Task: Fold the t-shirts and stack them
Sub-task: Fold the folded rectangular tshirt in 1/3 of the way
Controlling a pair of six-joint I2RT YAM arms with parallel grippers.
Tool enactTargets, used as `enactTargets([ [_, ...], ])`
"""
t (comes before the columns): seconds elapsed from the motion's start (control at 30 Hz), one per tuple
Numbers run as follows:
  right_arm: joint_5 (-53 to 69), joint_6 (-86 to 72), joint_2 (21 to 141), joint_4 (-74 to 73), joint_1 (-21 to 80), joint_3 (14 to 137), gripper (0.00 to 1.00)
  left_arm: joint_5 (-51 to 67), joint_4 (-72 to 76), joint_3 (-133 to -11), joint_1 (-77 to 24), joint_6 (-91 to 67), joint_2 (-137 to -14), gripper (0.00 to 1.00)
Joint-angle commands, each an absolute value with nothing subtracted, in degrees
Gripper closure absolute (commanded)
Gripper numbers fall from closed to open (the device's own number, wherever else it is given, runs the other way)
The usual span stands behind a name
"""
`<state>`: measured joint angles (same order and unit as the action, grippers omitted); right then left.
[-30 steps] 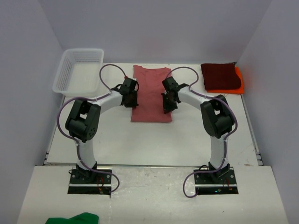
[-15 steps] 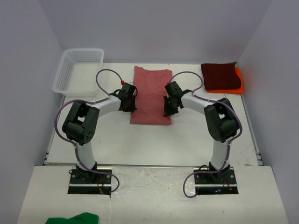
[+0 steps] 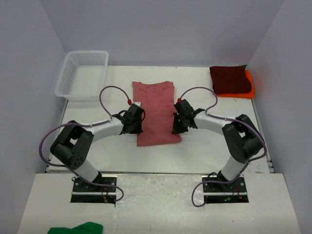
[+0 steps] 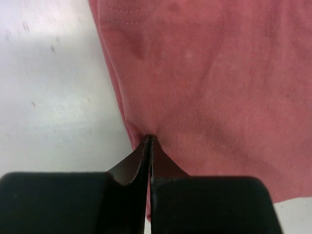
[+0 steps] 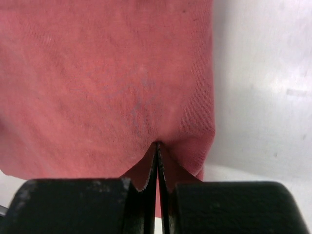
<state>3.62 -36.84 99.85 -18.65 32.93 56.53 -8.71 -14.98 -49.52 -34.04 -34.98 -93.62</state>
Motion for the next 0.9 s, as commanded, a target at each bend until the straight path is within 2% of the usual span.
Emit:
enactTargets([
  [0.0, 0.44, -40.07, 98.45, -24.43, 35.94, 50.37, 1.0, -8.61, -19.86, -45.27, -36.73, -38.31, -89.67, 1.0],
  [0.33, -1.76, -47.9, 89.74, -24.26, 44.38, 42.46, 1.0, -10.19, -22.23, -39.82, -40.6, -41.57, -81.57, 1.0],
  [0.87, -8.52, -55.37, 81.66, -28.3, 53.17, 39.73, 1.0, -11.95, -25.66, -37.44, -42.71, -42.45, -73.66, 1.0],
])
